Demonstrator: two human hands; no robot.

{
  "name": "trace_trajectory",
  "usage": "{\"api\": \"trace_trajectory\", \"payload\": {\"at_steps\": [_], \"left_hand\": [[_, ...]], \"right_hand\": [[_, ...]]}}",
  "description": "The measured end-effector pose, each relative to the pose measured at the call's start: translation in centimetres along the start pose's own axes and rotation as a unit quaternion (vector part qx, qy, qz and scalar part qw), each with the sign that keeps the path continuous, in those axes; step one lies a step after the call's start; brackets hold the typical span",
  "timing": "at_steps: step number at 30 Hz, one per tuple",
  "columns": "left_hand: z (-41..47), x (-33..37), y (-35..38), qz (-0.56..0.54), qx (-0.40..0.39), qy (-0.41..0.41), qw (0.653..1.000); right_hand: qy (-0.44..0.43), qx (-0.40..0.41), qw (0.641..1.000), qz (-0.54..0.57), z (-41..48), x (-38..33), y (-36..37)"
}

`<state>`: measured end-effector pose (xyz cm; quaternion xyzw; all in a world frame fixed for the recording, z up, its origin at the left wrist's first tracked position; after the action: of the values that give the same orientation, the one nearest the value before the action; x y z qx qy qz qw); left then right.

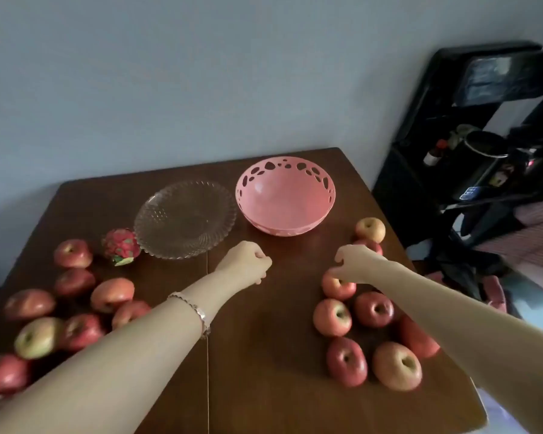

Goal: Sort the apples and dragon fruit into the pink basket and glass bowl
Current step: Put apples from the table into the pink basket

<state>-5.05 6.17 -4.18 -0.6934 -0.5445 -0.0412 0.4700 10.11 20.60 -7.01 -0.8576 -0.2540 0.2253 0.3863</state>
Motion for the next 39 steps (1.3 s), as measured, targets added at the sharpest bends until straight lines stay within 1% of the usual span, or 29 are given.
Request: {"api": "trace_trajectory", "payload": {"at_steps": [1,4,7,9,11,14,15,16,20,23,24,27,29,31,34,36,39], "left_hand": [[0.6,-0.4,0.6,-0.009,-0.006,-0.010,1.000],[2.0,-1.2,1.6,-0.045,-0.003,-0.027,0.999],[3.8,-2.0,1.8,-0.134,0.019,-0.047,0.990],[5.2,-2.8,2.2,-0.236,0.038,-0.082,0.968],[6.1,-3.2,2.9,-0.351,0.038,-0.119,0.928],[9.0,-2.7,3.7,-0.487,0.029,-0.164,0.858],[10.3,-2.6,3.7,-0.511,0.033,-0.176,0.840],[11.4,-2.6,3.6,-0.524,0.037,-0.184,0.830],[14.7,-2.0,3.1,-0.513,0.044,-0.181,0.838],[14.9,-1.9,2.7,-0.553,0.074,-0.175,0.811],[14.5,-1.9,2.2,-0.556,0.083,-0.169,0.810],[12.8,-2.4,0.7,-0.525,0.090,-0.148,0.833],[10.8,-3.4,-0.9,-0.477,0.097,-0.133,0.863],[8.3,-4.8,-2.4,-0.425,0.099,-0.121,0.892],[4.4,-7.6,-3.8,-0.325,0.089,-0.122,0.934],[1.6,-10.1,-3.9,-0.291,0.079,-0.131,0.944],[-1.6,-14.4,-2.9,-0.252,0.062,-0.147,0.954]], "right_hand": [[0.030,-0.009,0.999,-0.009,0.5,0.7,0.9],[0.098,-0.034,0.994,0.024,1.6,2.1,3.9],[0.119,-0.074,0.990,0.022,3.8,2.3,6.2],[0.127,-0.081,0.988,0.041,5.0,2.8,6.5],[0.129,-0.077,0.986,0.070,5.4,3.0,6.4],[0.103,-0.039,0.987,0.113,6.0,2.9,5.0],[0.089,-0.019,0.988,0.128,6.0,2.7,4.0],[0.074,0.001,0.987,0.141,5.8,2.4,3.0],[0.026,0.056,0.983,0.174,5.1,1.4,-0.8],[0.013,0.095,0.976,0.196,4.1,1.4,-2.8],[0.001,0.116,0.971,0.207,3.5,1.2,-3.6],[-0.055,0.196,0.950,0.235,0.9,0.3,-6.7],[-0.101,0.245,0.935,0.237,-1.3,-1.0,-8.7],[-0.139,0.267,0.921,0.245,-3.1,-2.8,-10.0],[-0.166,0.251,0.922,0.243,-4.7,-5.9,-10.2],[-0.172,0.214,0.931,0.239,-4.6,-8.2,-8.8],[-0.163,0.138,0.954,0.211,-3.1,-11.8,-4.0]]}}
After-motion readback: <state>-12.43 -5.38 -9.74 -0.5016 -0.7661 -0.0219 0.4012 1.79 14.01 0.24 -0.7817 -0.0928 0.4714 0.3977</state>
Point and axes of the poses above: each hand's wrist, its own z-axis towards the middle knuckle, its own y-axis out of the palm, x = y × z, the point moved 9 cm from there along z, towards the middle knuckle, and after that the axes turned 8 degrees about -x, right-handed, at the moved point
